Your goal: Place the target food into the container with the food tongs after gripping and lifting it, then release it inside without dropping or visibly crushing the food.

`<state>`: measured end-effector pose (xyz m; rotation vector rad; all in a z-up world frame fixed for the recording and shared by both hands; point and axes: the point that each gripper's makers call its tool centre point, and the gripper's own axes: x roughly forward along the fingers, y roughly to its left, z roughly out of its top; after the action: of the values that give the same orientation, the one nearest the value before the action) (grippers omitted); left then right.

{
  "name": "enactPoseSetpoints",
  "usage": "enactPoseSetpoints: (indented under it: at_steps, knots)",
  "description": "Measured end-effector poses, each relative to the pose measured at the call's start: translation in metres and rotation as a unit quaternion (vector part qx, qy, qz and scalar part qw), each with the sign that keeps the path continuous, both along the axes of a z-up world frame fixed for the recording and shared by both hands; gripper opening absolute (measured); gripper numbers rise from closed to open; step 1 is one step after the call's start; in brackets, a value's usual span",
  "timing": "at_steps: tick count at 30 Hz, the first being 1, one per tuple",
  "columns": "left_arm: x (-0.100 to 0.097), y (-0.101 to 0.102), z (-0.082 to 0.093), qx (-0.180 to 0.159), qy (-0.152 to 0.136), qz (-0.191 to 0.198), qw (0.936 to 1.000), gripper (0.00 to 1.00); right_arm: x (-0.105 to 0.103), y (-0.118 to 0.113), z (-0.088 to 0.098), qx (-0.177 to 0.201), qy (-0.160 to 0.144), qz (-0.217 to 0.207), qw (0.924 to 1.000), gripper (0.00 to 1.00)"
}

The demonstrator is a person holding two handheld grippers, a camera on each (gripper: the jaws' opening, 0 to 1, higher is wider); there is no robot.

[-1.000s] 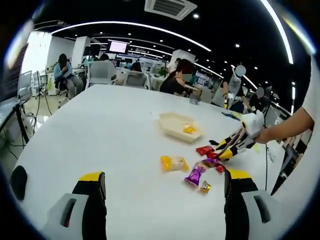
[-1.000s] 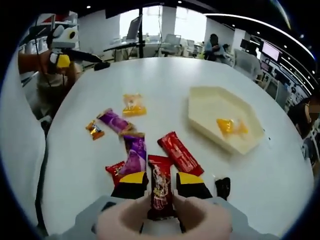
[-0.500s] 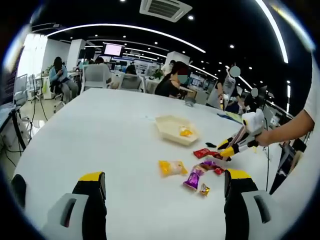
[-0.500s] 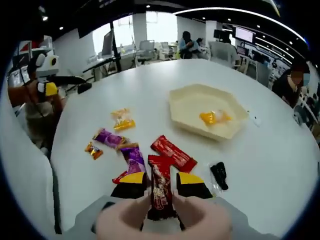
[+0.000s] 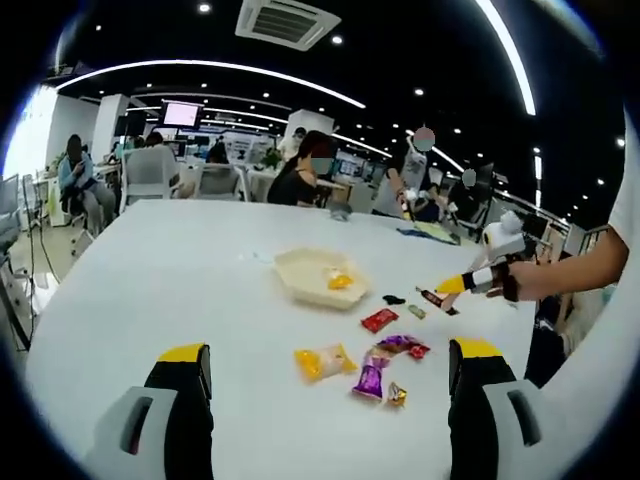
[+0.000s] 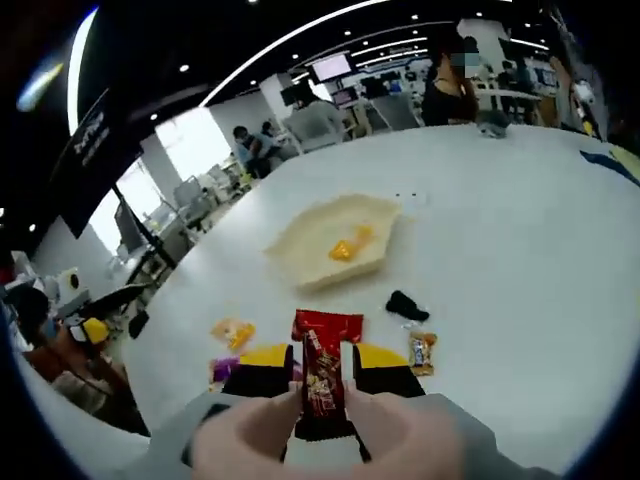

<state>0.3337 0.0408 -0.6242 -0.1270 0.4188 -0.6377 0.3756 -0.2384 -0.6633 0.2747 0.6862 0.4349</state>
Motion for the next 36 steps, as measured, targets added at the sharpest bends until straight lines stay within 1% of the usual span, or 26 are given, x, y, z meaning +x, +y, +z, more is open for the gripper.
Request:
enactPoseSetpoints:
  at_steps: [3, 4, 6, 10, 11, 12, 13, 17, 22, 25, 29, 31, 33, 35, 36]
  knots:
    - [-0.002, -0.002, -0.002, 0.006, 0.000, -0.012, 0.9999, 0.99, -0.004, 0.000, 0.007, 0.007, -0.008, -0.043, 0.9990, 0.22]
    - [-0.002, -0.002, -0.001, 0.005, 0.000, -0.014, 0.9999, 0.99, -0.007, 0.005, 0.011, 0.014, -0.013, -0.054, 0.9984, 0.22]
    - [-0.003, -0.003, 0.002, 0.001, -0.002, -0.015, 0.9999, 0.99, -0.010, 0.012, 0.012, 0.007, -0.017, -0.056, 0.9983, 0.23]
    - [-0.001, -0.007, 0.004, -0.002, -0.004, -0.024, 0.9997, 0.99, -0.010, 0.021, 0.019, 0.005, -0.027, -0.051, 0.9983, 0.23]
    - [-0.001, -0.009, 0.004, -0.002, -0.003, -0.028, 0.9996, 0.99, -0.009, 0.022, 0.021, -0.008, -0.034, -0.047, 0.9983, 0.23]
    - [-0.001, -0.010, 0.003, -0.002, -0.003, -0.031, 0.9995, 0.99, -0.008, 0.024, 0.024, -0.010, -0.037, -0.044, 0.9983, 0.23]
    - [-0.002, -0.014, 0.001, 0.004, -0.004, -0.043, 0.9991, 0.99, -0.007, 0.025, 0.028, -0.013, -0.040, -0.041, 0.9983, 0.23]
    - [-0.005, -0.016, 0.001, 0.005, -0.003, -0.048, 0.9988, 0.99, -0.001, 0.023, 0.039, -0.017, -0.049, -0.044, 0.9977, 0.23]
    - [-0.005, -0.013, 0.000, -0.004, -0.001, -0.035, 0.9994, 0.99, 0.015, 0.023, 0.054, -0.031, -0.061, -0.034, 0.9971, 0.23]
    - [-0.010, -0.015, -0.005, -0.005, 0.004, -0.038, 0.9992, 0.99, 0.024, 0.024, 0.060, -0.035, -0.066, -0.032, 0.9967, 0.23]
    - [-0.014, -0.016, -0.006, -0.002, 0.009, -0.043, 0.9990, 0.99, 0.033, 0.028, 0.065, -0.040, -0.072, -0.029, 0.9961, 0.23]
    - [-0.014, -0.016, -0.001, -0.004, 0.002, -0.041, 0.9992, 0.99, 0.040, 0.032, 0.068, -0.043, -0.076, -0.025, 0.9958, 0.23]
    - [-0.012, -0.016, 0.000, -0.001, -0.004, -0.037, 0.9993, 0.99, 0.044, 0.035, 0.068, -0.044, -0.075, -0.020, 0.9960, 0.23]
    - [-0.012, -0.015, -0.003, 0.007, 0.000, -0.030, 0.9995, 0.99, 0.048, 0.038, 0.068, -0.046, -0.070, -0.016, 0.9964, 0.23]
    - [-0.015, -0.016, -0.003, 0.009, -0.002, -0.027, 0.9996, 0.99, 0.050, 0.041, 0.069, -0.052, -0.071, -0.007, 0.9961, 0.23]
